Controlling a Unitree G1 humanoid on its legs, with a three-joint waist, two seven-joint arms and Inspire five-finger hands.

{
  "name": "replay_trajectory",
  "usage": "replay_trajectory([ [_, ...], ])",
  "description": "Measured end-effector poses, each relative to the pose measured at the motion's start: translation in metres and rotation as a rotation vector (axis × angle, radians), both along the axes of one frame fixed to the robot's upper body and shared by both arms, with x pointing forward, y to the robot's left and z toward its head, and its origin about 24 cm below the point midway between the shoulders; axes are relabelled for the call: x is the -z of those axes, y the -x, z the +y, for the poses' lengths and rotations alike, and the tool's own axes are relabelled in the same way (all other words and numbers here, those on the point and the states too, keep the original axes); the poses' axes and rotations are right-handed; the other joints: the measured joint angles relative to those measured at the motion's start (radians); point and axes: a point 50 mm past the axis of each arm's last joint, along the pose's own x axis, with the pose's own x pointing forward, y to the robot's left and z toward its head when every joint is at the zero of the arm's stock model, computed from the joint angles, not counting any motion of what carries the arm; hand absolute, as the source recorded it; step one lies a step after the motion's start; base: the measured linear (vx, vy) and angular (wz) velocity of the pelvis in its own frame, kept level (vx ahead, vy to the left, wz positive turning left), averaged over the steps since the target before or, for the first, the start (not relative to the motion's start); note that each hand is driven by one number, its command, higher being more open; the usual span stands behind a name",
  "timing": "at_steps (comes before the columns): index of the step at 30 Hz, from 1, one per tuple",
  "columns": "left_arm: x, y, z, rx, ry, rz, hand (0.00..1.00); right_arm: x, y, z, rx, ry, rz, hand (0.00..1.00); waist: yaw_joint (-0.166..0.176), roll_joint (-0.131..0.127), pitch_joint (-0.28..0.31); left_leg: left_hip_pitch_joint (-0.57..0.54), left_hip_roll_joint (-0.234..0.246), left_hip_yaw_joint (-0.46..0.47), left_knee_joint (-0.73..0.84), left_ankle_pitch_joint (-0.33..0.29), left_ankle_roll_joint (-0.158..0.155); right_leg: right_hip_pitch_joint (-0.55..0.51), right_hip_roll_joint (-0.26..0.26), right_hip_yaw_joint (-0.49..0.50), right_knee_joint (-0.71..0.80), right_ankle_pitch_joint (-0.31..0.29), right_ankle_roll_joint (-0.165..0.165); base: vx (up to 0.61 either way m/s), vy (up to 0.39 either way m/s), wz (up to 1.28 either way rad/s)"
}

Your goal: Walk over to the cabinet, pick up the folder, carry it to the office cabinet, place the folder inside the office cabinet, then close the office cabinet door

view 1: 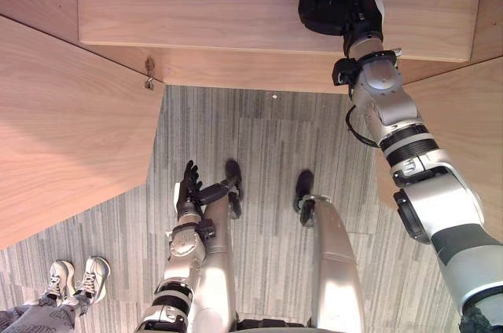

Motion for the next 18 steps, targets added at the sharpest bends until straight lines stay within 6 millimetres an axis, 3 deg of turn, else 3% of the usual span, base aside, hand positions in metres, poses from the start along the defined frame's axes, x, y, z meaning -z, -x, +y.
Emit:
replay_trajectory([
  [10,0.001,0.0,0.001,0.012,-0.001,0.001,1.0,-0.003,-0.001,0.001,-0.001,0.02,0.001,0.0,0.002,-0.009,-0.005,-0.002,0.0,0.011,-0.017,0.001,0.0,-0.007,-0.002,0.001,-0.014,0.002,0.0,0.01,-0.017,0.0],
  [13,0.0,-0.001,0.002,-0.005,0.011,-0.005,1.0,-0.014,-0.003,0.007,0.078,0.033,-0.038,0.0,0.003,-0.009,-0.006,-0.013,0.0,0.015,-0.024,0.007,0.0,-0.02,-0.002,0.001,-0.018,0.007,-0.001,-0.01,-0.023,-0.01],
  [18,-0.002,-0.002,0.0,-0.03,0.013,-0.01,1.0,-0.023,-0.003,-0.002,0.223,0.039,-0.085,0.0,0.006,-0.009,-0.006,-0.023,-0.015,0.014,-0.046,0.03,0.001,-0.03,-0.018,-0.011,-0.018,0.009,0.0,-0.01,-0.018,0.13],
])
